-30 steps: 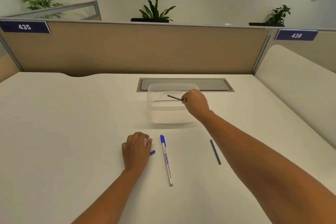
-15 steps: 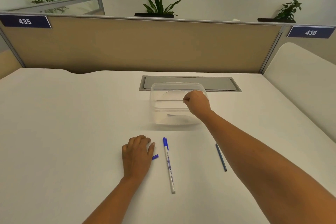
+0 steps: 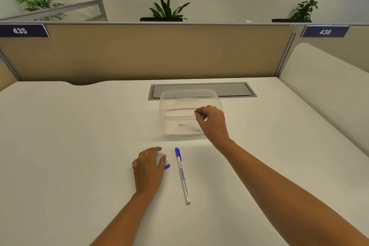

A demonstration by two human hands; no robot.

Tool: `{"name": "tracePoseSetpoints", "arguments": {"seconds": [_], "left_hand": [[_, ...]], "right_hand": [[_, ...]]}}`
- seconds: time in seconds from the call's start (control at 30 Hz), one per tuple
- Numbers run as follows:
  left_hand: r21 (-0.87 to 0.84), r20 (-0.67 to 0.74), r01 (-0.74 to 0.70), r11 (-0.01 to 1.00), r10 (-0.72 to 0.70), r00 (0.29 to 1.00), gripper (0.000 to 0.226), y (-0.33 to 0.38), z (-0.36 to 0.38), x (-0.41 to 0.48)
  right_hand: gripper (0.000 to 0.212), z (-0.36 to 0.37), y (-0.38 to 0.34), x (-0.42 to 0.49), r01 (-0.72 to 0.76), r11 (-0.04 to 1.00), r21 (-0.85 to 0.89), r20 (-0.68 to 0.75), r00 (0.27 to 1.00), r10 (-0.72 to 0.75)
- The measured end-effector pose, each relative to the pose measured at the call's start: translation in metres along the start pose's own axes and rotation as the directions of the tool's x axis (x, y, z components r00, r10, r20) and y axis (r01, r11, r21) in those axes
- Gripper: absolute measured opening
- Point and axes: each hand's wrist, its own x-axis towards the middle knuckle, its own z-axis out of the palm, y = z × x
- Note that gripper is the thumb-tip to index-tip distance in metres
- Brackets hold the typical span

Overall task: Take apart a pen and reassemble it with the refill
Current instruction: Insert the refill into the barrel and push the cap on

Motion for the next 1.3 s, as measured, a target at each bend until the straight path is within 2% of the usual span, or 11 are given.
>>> {"name": "tracePoseSetpoints", "arguments": {"seconds": [0.23,0.33,0.5,0.6,0.7,0.97,1.3], "left_hand": [[0.066,0.033,-0.073,0.995,0.071,0.997,0.022,0.011,-0.002,-0.017],[0.016,0.038,-0.124,0.992,0.124,0.992,0.019,0.018,-0.005,-0.024],[-0.101,0.069,-0.206,0.973,0.213,0.974,0.013,0.032,-0.007,-0.036],[-0.167,0.122,-0.143,0.975,0.165,0.979,0.014,0.041,-0.005,-0.04],[-0.151,0.199,-0.024,0.988,0.054,0.979,0.027,0.048,-0.003,-0.04],[-0.046,0.317,0.094,0.995,-0.074,0.945,0.045,0.055,0.001,-0.038],[0.031,0.318,0.119,0.992,-0.122,0.94,0.048,0.061,0.0,-0.034]], "right_hand": [[0.017,-0.006,0.017,-0.058,-0.118,0.99,-0.074,0.146,0.981,0.128],[0.018,-0.012,0.028,-0.078,-0.15,0.979,-0.138,0.191,0.966,0.175],[0.021,-0.032,0.046,-0.102,-0.262,0.949,-0.173,0.121,0.951,0.284],[0.017,-0.046,0.056,-0.11,-0.347,0.926,-0.152,0.035,0.934,0.356],[0.014,-0.057,0.061,-0.113,-0.415,0.898,-0.144,-0.011,0.908,0.418],[0.037,-0.06,0.065,-0.116,-0.522,0.82,-0.233,0.097,0.827,0.554],[0.015,-0.062,0.055,-0.113,-0.486,0.815,-0.316,0.1,0.837,0.538]]}}
